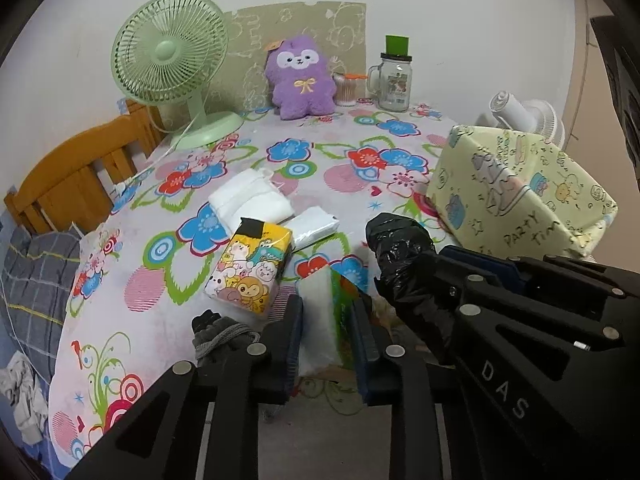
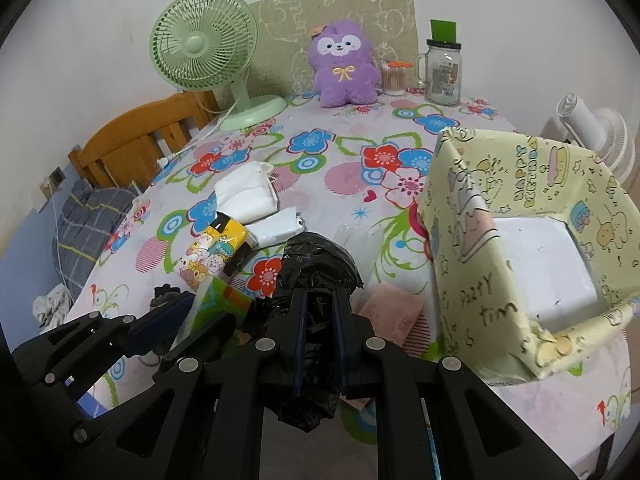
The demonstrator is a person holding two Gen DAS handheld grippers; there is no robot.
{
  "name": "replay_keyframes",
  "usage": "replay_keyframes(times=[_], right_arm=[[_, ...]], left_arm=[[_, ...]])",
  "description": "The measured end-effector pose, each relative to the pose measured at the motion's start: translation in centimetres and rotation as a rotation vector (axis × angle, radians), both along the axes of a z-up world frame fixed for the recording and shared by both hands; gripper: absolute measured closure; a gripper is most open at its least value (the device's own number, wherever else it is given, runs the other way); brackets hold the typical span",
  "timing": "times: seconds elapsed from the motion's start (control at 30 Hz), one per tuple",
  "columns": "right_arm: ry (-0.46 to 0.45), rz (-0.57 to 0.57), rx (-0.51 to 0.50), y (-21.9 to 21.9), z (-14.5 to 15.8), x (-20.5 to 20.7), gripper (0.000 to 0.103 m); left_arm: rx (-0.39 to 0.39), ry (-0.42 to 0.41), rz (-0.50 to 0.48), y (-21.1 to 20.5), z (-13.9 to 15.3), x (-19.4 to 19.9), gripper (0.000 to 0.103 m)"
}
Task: Organize soft objects
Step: 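Carry the tissue pack with the left tool while the right tool carries the umbrella toward the yellow box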
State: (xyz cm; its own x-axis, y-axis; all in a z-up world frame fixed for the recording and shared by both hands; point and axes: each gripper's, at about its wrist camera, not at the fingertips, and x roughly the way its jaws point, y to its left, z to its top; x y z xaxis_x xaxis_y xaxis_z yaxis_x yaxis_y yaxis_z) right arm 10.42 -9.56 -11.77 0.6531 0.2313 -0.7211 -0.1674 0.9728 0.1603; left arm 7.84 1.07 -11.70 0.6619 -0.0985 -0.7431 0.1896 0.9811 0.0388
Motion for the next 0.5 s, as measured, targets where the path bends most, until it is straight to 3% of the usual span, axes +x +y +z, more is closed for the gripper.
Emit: replay_keyframes(times=[0.37,0.5], right_arm=[[-0.016,-0.029,-0.018,-1.3,0.5,-1.1,0.087],[-0.002,-0.036,-0.029,-1.8,0.0,-0.9,0.087]], left_arm=[[-0.017,0.017,-0.034,-1.6,0.5,-0.5,0.080],[-0.005,0.010,-0.029,-2.3,0.2,-0.3,0.063]])
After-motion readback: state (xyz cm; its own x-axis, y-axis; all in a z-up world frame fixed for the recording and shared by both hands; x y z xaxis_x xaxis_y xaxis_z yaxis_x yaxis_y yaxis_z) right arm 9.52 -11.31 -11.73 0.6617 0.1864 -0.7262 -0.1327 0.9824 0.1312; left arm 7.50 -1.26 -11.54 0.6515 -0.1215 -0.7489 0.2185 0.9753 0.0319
